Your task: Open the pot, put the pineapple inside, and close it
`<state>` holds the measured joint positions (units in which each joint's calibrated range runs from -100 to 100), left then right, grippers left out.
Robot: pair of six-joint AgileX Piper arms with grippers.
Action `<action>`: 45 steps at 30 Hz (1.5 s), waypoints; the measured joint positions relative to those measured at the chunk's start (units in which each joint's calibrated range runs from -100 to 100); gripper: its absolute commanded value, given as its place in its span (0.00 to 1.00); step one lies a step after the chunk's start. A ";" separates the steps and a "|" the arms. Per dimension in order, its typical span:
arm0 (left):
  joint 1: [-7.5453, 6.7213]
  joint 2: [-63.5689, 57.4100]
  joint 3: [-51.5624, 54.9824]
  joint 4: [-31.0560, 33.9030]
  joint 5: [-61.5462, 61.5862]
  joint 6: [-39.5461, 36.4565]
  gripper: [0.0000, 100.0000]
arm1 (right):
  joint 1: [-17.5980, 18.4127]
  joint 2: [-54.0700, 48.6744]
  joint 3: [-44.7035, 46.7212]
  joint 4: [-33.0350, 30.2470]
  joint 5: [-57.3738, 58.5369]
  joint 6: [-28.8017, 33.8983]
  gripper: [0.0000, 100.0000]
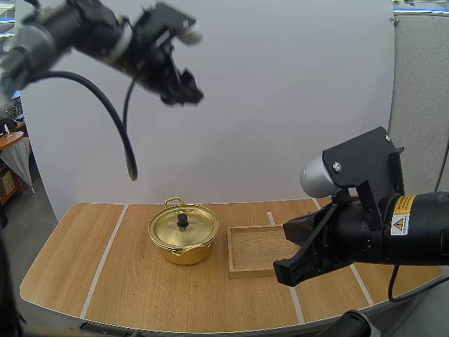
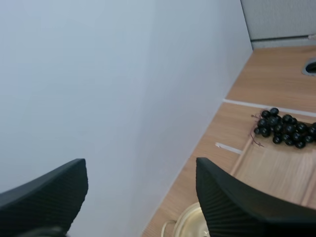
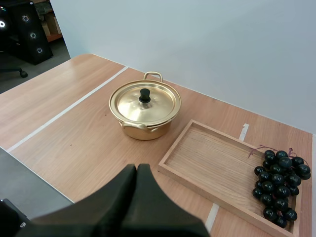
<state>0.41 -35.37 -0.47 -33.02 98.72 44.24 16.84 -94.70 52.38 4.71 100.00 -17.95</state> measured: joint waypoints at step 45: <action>0.00 -51.95 38.26 4.91 -0.62 -15.39 0.00 | -8.46 -0.85 0.00 2.54 0.00 0.00 0.00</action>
<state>0.41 -87.32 37.79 -28.11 98.10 28.85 8.39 -95.55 52.38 7.25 100.00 -17.95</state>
